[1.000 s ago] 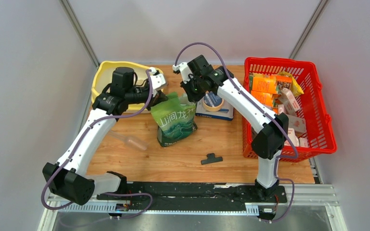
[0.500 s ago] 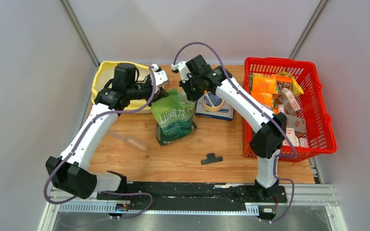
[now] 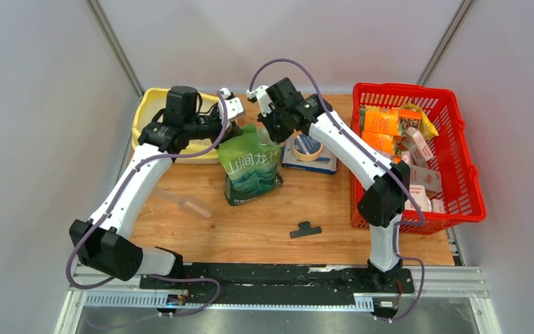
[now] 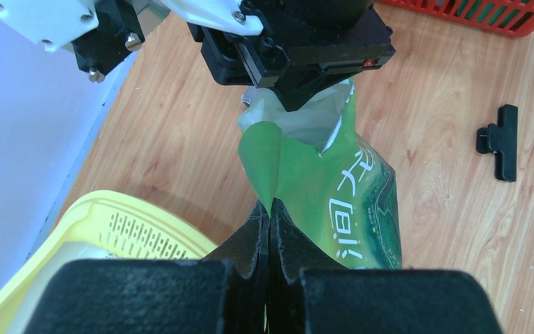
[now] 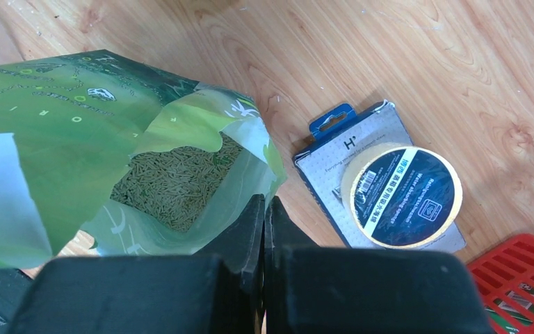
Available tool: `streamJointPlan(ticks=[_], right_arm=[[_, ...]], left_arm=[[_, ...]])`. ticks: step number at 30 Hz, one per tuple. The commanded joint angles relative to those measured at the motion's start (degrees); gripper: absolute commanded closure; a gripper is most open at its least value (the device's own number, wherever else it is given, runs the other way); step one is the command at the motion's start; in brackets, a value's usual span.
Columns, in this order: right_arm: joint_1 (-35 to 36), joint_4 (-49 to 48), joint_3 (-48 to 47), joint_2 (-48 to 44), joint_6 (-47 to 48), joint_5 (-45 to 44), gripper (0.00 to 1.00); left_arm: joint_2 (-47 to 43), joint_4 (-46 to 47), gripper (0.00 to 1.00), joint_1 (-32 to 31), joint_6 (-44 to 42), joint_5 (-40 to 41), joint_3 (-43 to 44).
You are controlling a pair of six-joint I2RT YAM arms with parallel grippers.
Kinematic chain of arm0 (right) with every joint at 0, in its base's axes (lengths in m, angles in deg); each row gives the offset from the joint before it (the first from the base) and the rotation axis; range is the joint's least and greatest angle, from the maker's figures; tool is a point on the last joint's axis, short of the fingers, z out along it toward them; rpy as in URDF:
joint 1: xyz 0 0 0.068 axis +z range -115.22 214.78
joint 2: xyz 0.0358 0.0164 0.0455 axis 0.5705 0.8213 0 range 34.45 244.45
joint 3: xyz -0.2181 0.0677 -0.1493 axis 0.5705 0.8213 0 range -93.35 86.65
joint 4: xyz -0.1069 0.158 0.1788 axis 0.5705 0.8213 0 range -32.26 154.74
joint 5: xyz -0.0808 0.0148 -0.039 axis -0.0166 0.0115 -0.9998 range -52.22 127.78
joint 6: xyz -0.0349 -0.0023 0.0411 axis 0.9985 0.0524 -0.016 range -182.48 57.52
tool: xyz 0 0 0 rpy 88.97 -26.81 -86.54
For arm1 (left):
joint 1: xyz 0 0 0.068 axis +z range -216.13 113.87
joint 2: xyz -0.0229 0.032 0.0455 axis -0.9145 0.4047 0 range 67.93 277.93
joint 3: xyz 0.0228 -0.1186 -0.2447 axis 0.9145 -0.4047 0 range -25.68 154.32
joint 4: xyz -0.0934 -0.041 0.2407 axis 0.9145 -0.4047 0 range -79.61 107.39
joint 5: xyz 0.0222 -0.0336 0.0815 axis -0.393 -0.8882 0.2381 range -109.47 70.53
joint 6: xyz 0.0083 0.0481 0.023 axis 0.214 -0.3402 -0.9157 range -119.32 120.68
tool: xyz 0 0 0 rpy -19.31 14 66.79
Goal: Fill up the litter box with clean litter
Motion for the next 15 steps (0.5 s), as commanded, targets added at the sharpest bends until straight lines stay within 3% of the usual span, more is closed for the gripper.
streamJointPlan(ticks=[1, 15], right_arm=[[0.1, -4.5, -3.8, 0.2, -0.5, -1.1, 1.0], [-1.6, -6.0, -4.7, 1.0, 0.3, -3.2, 1.0]], left_arm=[[-0.5, 14.9, 1.0, 0.4, -1.0, -4.9, 7.6], [6.1, 18.1, 1.0, 0.2, 3.7, -7.6, 13.9]])
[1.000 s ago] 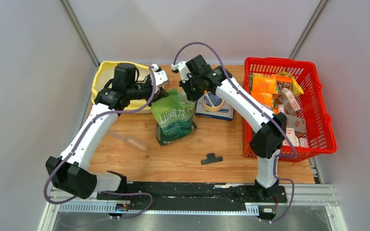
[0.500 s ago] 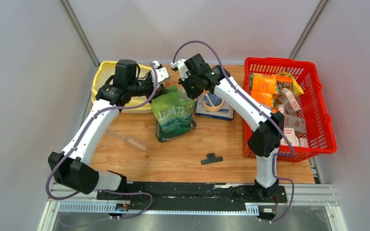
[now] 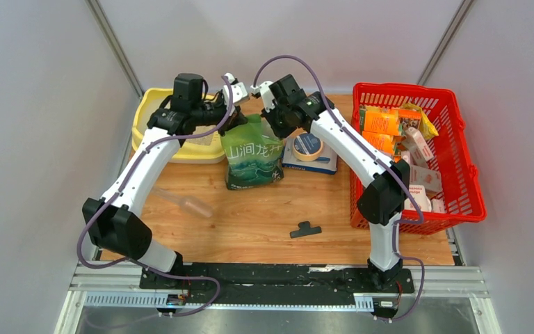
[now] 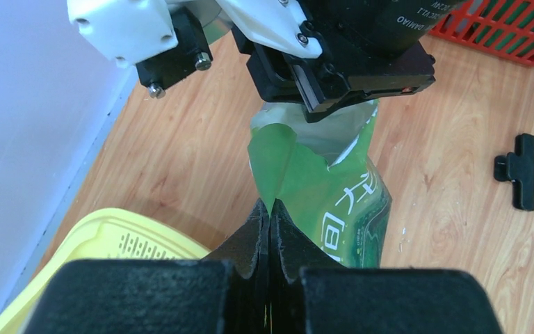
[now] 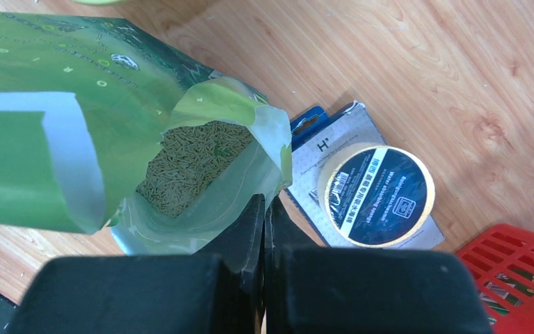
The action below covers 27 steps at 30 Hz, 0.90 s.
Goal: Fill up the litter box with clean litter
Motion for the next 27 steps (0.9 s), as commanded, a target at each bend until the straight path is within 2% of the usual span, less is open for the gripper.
streamJointPlan(ticks=[1, 6, 7, 8, 9, 10, 11, 12, 14, 16, 19, 20, 22, 23, 27], right_arm=[[-0.5, -5.4, -3.7, 0.0, 0.5, -0.9, 1.0], [-0.6, -5.5, -2.7, 0.1, 0.4, 0.6, 0.98], [-0.6, -5.5, -2.6, -0.1, 0.1, 1.2, 0.91], [-0.6, -5.2, -2.7, -0.2, 0.1, 2.0, 0.83], [-0.6, -5.2, -3.0, -0.5, 0.0, 2.6, 0.68], [-0.6, -5.0, -3.7, -1.1, 0.1, 2.7, 0.63], [-0.6, -5.0, -4.5, -1.5, 0.8, 2.6, 0.59], [-0.7, -4.9, -4.9, -2.0, 1.3, 1.9, 0.51], [-0.8, -5.5, -5.5, -4.2, 3.1, 0.9, 0.43], [-1.0, -6.4, -4.2, -6.3, 4.2, -0.5, 0.37], [-2.1, -7.0, -1.9, -10.4, 5.5, -0.2, 0.28], [-2.4, -7.3, 0.3, -12.5, 5.7, 0.0, 0.26], [-3.5, -7.2, 2.6, -14.1, 6.6, 0.5, 0.21], [-3.9, -7.3, 5.5, -14.9, 7.0, 0.5, 0.19], [-6.8, -7.4, 11.1, -16.9, 6.3, 0.1, 0.15]], left_arm=[[-2.4, 16.9, 1.0, 0.0, 1.3, -6.4, 6.3], [-2.6, 15.4, 0.99, -0.1, 0.5, -6.1, 5.7], [-2.8, 14.9, 0.93, -0.1, 0.2, -5.8, 5.6], [-3.1, 13.7, 0.75, -0.1, 0.5, -5.4, 5.6], [-3.5, 13.4, 0.68, -0.1, 1.5, -4.9, 5.3], [-4.9, 12.7, 0.63, 0.0, 2.8, -4.9, 5.3], [-5.9, 11.0, 0.54, 0.0, 3.3, -4.6, 5.1], [-7.1, 10.3, 0.5, 0.0, 3.6, -4.2, 4.0], [-12.3, 9.0, 0.41, 0.0, 4.9, -1.7, 1.4], [-18.4, 7.3, 0.36, 0.0, 4.5, 0.2, -3.6], [-25.2, -0.7, 0.3, 0.3, 0.8, 4.2, -9.6], [-26.5, -7.8, 0.29, 0.8, -1.3, 4.9, -11.6], [-28.2, -15.3, 0.28, 1.4, -7.2, 6.1, -13.1], [-28.2, -21.9, 0.28, 2.0, -9.1, 8.0, -14.5], [-26.0, -32.4, 0.28, 5.7, -19.6, 14.0, -17.6]])
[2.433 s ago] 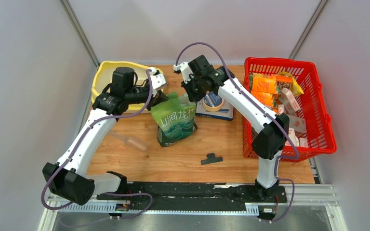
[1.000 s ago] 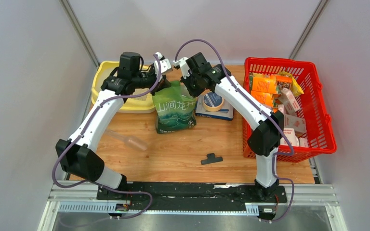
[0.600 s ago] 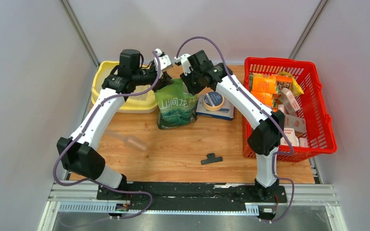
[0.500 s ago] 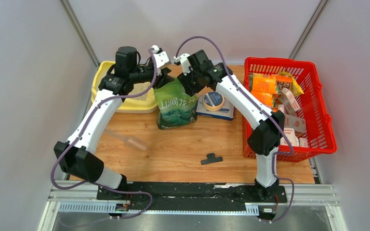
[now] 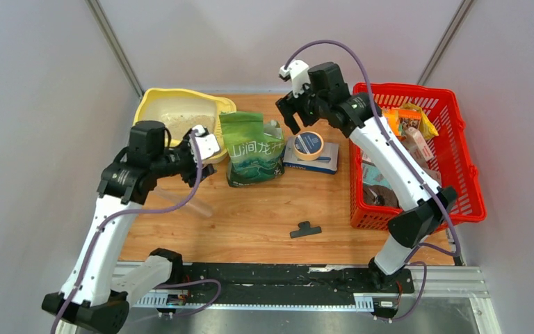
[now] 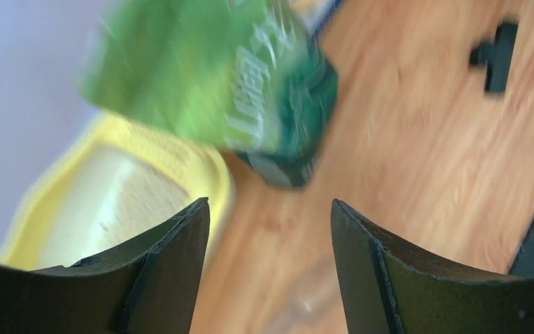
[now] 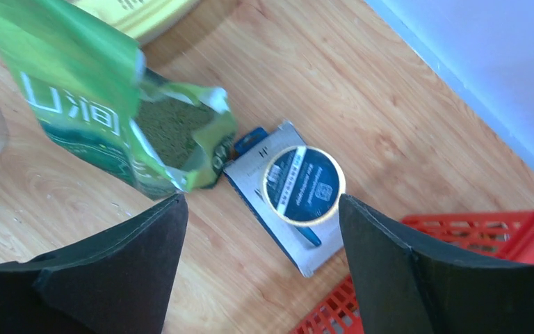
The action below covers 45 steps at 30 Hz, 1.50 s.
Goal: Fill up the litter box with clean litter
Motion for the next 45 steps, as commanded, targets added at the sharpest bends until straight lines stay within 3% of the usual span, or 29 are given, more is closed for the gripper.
streamJointPlan(ticks=[1, 6, 12, 17, 24, 31, 37, 45], right_arm=[[-3.4, -1.6, 5.4, -1.8, 1.0, -0.3, 0.15], [-4.9, -1.5, 6.8, -2.9, 0.8, 1.7, 0.13], [-5.0, -1.6, 7.2, -2.9, 0.1, 3.4, 0.12], [-5.0, -1.5, 8.3, -3.8, 0.4, 4.2, 0.1], [-5.0, -1.7, 10.3, -5.0, 0.9, 4.3, 0.08], [-5.0, -1.7, 9.4, -4.3, 0.8, 4.9, 0.07], [-5.0, -1.7, 10.2, -4.7, 1.5, 4.6, 0.06], [-5.0, -1.6, 10.7, -5.1, 2.4, 4.1, 0.05]], left_arm=[[6.0, -20.2, 0.28, 5.1, -14.1, 9.7, -4.8], [12.5, -32.5, 0.31, 12.8, -33.6, 12.5, -4.3], [19.0, -36.1, 0.35, 15.3, -44.2, 18.2, -5.7], [22.3, -32.8, 0.37, 16.0, -47.4, 19.6, -8.0], [21.9, -29.3, 0.34, 14.1, -53.6, 11.2, -12.7], [25.5, -22.1, 0.25, 7.0, -55.4, 15.6, -17.0], [29.2, -12.0, 0.25, 3.2, -56.0, 22.5, -21.2], [34.7, -8.8, 0.28, 2.4, -55.8, 23.6, -20.5]])
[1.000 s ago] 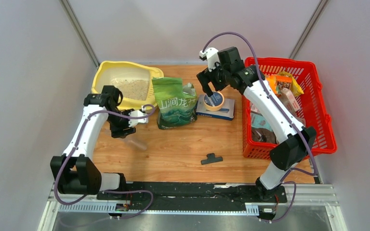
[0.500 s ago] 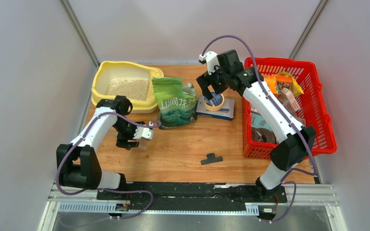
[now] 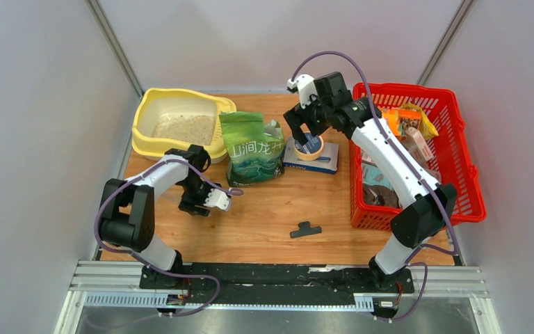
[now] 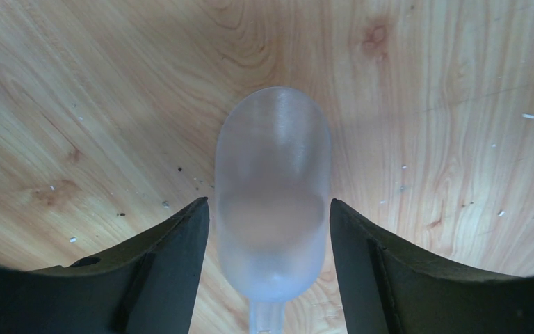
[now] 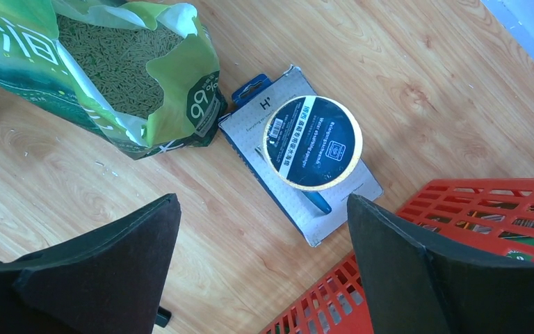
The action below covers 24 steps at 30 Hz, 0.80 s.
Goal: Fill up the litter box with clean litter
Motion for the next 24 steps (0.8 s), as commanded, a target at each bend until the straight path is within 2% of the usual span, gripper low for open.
streamJointPlan(ticks=[1, 10, 17, 18, 21, 24], right_arm=[[0.3, -1.7, 0.1, -2.6, 1.3, 0.0, 0.05], [0.2, -1.6, -0.6, -1.9, 1.4, 0.2, 0.05], [0.3, -1.6, -0.7, -1.6, 1.4, 0.6, 0.05], [0.2, -1.6, -0.8, -1.5, 1.4, 0.6, 0.05], [0.2, -1.6, -1.1, -1.5, 1.4, 0.6, 0.05], [0.2, -1.6, -1.1, -1.5, 1.5, 0.7, 0.05]], left_arm=[[1.2, 2.6, 0.28, -0.6, -1.8, 0.4, 0.5], [4.7, 0.1, 0.39, -3.2, -0.6, 3.1, 0.6], [6.2, -1.4, 0.37, -3.7, 2.6, 2.9, 2.0], [6.2, -2.0, 0.34, -3.9, 2.7, 3.1, 2.1], [6.2, -1.8, 0.31, -4.2, 3.1, 3.6, 2.0], [6.4, -1.7, 0.32, -4.7, 3.4, 4.4, 2.0]])
